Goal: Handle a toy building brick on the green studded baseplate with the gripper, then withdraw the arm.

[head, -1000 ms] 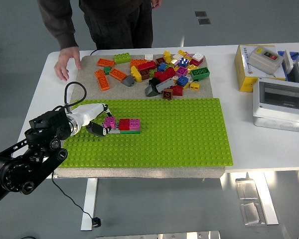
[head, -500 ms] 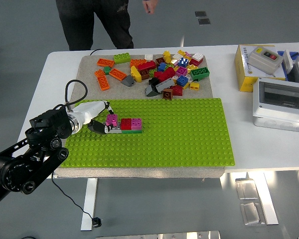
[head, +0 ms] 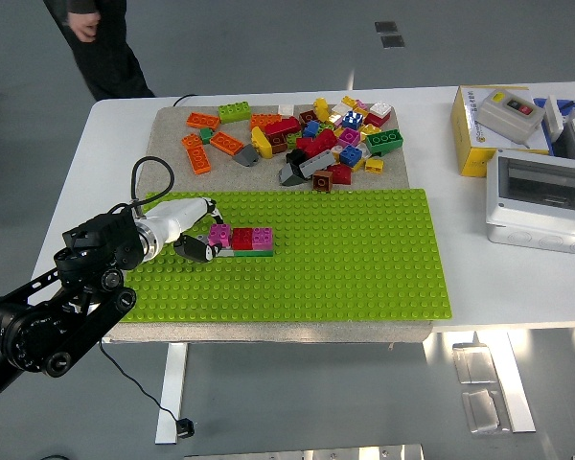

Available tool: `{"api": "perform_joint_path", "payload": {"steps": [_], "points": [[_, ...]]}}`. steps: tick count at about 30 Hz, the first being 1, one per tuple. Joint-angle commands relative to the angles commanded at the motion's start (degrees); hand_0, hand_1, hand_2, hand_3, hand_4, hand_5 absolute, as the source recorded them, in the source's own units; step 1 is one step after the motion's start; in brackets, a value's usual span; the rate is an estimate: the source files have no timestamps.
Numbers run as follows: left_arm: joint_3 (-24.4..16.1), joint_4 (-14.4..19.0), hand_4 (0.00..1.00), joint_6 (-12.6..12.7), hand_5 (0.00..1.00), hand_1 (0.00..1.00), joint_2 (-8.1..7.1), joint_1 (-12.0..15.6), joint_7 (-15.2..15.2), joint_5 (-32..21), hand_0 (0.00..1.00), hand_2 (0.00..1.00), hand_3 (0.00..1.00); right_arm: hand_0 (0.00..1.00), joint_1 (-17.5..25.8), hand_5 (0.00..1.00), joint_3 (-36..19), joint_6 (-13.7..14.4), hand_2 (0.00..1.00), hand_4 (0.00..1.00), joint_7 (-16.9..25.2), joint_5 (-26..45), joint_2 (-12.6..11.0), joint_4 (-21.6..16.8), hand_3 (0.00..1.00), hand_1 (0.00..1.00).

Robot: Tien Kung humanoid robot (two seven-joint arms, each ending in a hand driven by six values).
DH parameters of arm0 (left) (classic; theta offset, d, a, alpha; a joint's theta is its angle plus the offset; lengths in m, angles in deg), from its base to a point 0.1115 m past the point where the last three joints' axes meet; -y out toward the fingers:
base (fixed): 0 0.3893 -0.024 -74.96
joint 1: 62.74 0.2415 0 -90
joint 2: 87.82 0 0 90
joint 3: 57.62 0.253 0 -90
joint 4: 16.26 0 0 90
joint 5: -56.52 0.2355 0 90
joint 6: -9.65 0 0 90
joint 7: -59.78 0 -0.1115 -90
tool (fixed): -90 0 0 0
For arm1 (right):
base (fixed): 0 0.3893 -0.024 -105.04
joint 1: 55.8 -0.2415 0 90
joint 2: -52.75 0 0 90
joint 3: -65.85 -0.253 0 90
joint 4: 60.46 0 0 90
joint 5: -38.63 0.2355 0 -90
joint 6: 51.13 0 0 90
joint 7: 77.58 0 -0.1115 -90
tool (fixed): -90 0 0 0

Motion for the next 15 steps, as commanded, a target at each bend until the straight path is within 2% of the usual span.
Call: {"api": "perform_joint_path", "payload": {"steps": [15], "points": [[-0.05,-1.06,0.575,0.87,0.219,0.994,0.83,0.06,-0.29,0.25,0.998,0.986,0.552,0.666,-0.05,0.998,-0.13,0.05,0.602,0.645,0.03,-0.20,0.12,0.00,0.756,0.591]]}}
